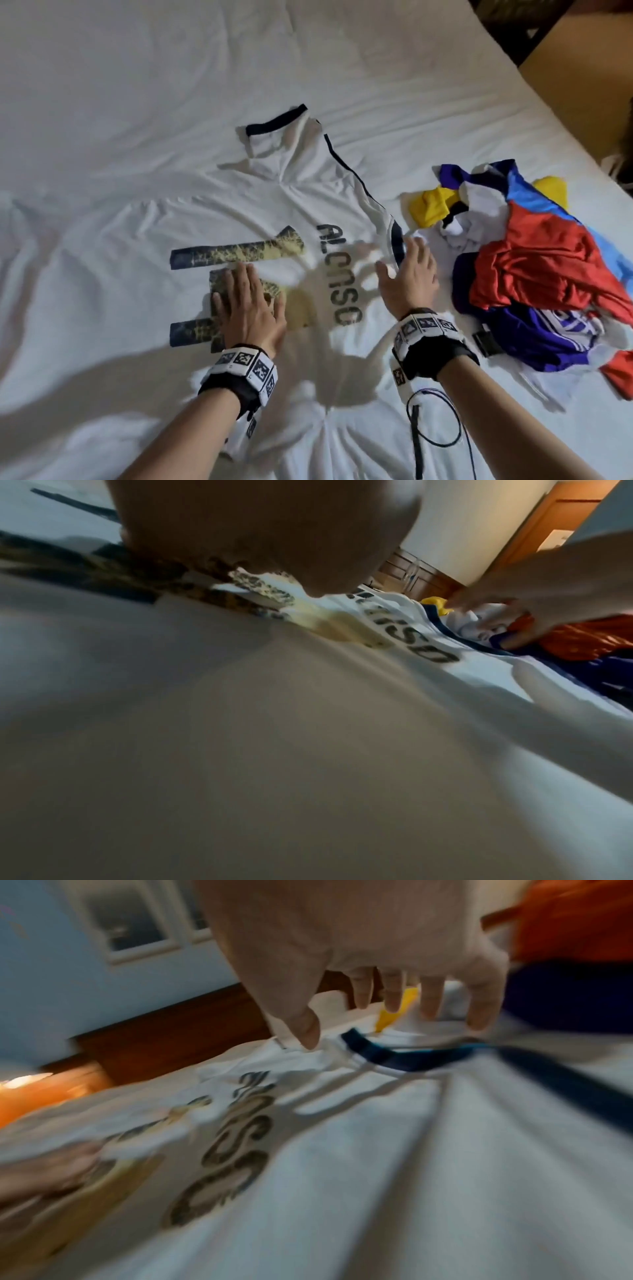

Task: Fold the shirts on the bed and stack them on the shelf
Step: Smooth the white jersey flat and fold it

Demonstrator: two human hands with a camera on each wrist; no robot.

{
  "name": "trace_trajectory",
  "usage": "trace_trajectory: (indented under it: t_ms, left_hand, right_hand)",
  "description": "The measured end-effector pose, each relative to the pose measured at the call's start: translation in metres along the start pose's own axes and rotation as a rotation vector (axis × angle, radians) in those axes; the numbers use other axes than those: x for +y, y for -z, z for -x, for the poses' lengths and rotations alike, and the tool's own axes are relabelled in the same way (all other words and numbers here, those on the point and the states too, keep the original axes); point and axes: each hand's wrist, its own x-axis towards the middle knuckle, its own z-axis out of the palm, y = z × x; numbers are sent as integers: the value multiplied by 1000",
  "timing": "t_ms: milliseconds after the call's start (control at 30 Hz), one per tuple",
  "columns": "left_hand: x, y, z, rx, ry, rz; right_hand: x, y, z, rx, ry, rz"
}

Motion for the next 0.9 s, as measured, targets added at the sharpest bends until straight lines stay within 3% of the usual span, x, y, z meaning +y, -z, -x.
trace_trajectory:
  t_ms: [133, 200, 267, 367, 400, 433, 467, 533, 567, 600, 700, 733, 800, 900]
  left_hand:
    - [6, 7, -51, 82, -154, -18]
    - [7, 10, -70, 57, -167, -27]
    - [2, 10, -88, 40, -130, -48]
    - [-8, 14, -108, 34, -49, -88]
    - [-9, 16, -113, 32, -37, -89]
    - [-9, 17, -119, 23, -33, -86]
    - [-7, 20, -125, 16, -44, -81]
    - [-4, 23, -136, -9, -69, -83]
    - [-3, 25, -141, -18, -70, -97]
    - [-2, 28, -147, -17, -57, -111]
    - [4, 48, -167, -7, 57, -101]
    - [9, 58, -176, 45, 80, -76]
    - [21, 78, -199, 168, 86, -37]
    - [37, 101, -253, 35, 199, 89]
  right_hand:
    - [-65, -30, -30, -287, 553, 134]
    - [-74, -49, -54, -410, 670, 193]
    - [-64, -60, -89, -448, 529, 264]
    - [-59, -50, -134, -333, 74, 212]
    - [-65, -47, -141, -293, 27, 187]
    - [-72, -46, -140, -246, 102, 213]
    - [-80, -47, -137, -224, 285, 251]
    - [-90, -56, -127, -337, 697, 336]
    - [-90, -61, -127, -404, 793, 384]
    - [-88, -65, -133, -415, 776, 413]
    - [-99, -62, -178, -262, 272, 266]
    - [-109, -58, -191, -198, 181, 199]
    - [-136, -51, -209, -147, 199, 90]
    - [-179, -51, -229, -222, 183, -60]
